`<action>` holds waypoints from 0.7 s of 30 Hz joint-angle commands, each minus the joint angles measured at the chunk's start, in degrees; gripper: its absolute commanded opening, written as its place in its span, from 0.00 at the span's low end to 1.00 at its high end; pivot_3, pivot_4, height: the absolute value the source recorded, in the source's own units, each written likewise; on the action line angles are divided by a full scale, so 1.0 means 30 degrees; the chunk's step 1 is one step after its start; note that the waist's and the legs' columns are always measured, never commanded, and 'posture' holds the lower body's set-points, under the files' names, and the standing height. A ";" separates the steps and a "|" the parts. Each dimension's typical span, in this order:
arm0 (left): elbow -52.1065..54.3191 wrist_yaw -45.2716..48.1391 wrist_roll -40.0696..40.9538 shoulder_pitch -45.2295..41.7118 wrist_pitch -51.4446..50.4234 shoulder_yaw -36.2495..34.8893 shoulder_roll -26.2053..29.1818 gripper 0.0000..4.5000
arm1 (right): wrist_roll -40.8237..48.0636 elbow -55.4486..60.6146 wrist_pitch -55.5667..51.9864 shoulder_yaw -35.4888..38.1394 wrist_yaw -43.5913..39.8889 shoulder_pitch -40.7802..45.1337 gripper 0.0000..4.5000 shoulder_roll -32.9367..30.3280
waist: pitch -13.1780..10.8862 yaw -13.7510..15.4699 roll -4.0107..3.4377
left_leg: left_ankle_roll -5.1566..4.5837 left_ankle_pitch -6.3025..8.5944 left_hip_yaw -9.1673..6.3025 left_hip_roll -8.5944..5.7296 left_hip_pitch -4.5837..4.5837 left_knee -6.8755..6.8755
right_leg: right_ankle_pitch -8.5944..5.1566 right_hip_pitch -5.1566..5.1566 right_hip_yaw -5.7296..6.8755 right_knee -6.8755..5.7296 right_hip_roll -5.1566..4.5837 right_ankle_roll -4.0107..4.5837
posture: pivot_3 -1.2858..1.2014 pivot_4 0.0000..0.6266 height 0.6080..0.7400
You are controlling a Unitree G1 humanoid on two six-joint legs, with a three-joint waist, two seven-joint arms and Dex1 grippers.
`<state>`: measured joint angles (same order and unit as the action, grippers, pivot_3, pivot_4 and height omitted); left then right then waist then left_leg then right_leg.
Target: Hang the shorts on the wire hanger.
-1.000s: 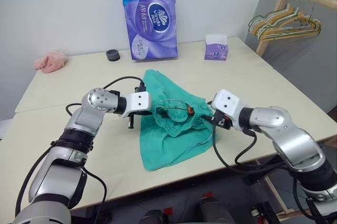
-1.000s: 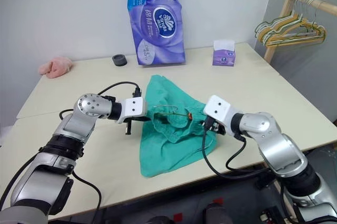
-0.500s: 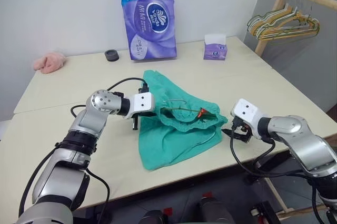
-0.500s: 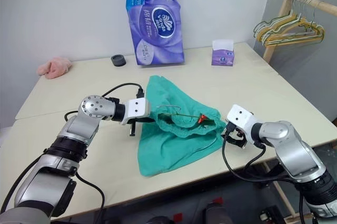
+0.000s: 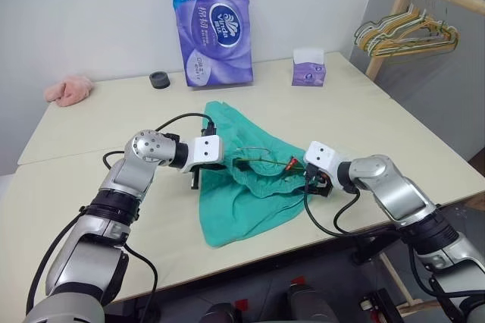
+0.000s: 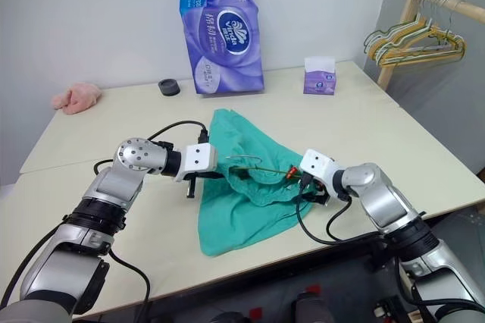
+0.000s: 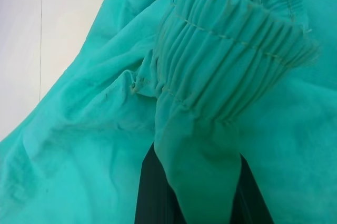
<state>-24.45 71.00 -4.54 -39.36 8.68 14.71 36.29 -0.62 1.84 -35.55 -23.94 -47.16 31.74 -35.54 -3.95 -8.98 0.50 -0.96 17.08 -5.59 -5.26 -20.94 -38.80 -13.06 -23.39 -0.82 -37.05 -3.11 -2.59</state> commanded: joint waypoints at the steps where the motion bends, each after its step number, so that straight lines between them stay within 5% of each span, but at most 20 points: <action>1: 0.0975 0.0229 0.0595 0.0073 -0.0213 -0.0315 0.0240 0.00 | -0.0196 0.0680 0.0408 -0.0042 -0.0903 0.0721 0.72 -0.0203 | 0.0000 -0.0025 0.0001 | -0.0001 0.0000 -0.0001 0.0000 0.0000 0.0000 | 0.0000 0.0000 0.0000 0.0000 0.0000 0.0000 | 0.42 0.08 1.00; 10: 0.1285 0.0792 0.0650 0.0200 -0.0434 -0.0163 0.0245 0.00 | 0.0001 0.1986 -0.0594 0.0292 -0.1824 0.0628 0.04 -0.0191 | 0.0000 -0.0033 0.0000 | -0.0001 0.0001 -0.0004 0.0000 0.0000 0.0001 | 0.0000 -0.0001 0.0003 0.0001 0.0000 0.0000 | 0.42 0.07 1.00; 19: 0.1701 0.0500 0.2298 0.0202 -0.1784 -0.0986 -0.0709 0.00 | 0.0061 0.2646 -0.0824 0.0458 -0.2305 0.0378 0.01 -0.0549 | 0.0001 -0.0098 0.0000 | 0.0001 0.0001 -0.0005 -0.0001 -0.0001 0.0000 | 0.0000 0.0000 0.0005 0.0002 0.0000 0.0000 | 0.42 0.06 1.00; 21: 0.1429 0.0458 0.3109 -0.0109 -0.2963 -0.1589 -0.1028 0.11 | 0.0204 0.3015 -0.0884 0.0646 -0.2474 0.0283 0.00 -0.0877 | 0.0002 -0.0100 0.0002 | 0.0000 0.0001 -0.0007 -0.0001 -0.0001 0.0000 | 0.0000 0.0000 0.0007 0.0003 -0.0001 0.0000 | 0.42 0.06 1.00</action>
<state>-22.28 72.65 1.07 -38.05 1.76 12.19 33.98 -0.94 7.89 -38.24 -24.24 -54.08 32.14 -37.93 -3.95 -9.28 0.51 -0.96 17.08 -5.64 -5.27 -20.97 -38.81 -13.06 -23.39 -0.78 -37.04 -3.11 -2.60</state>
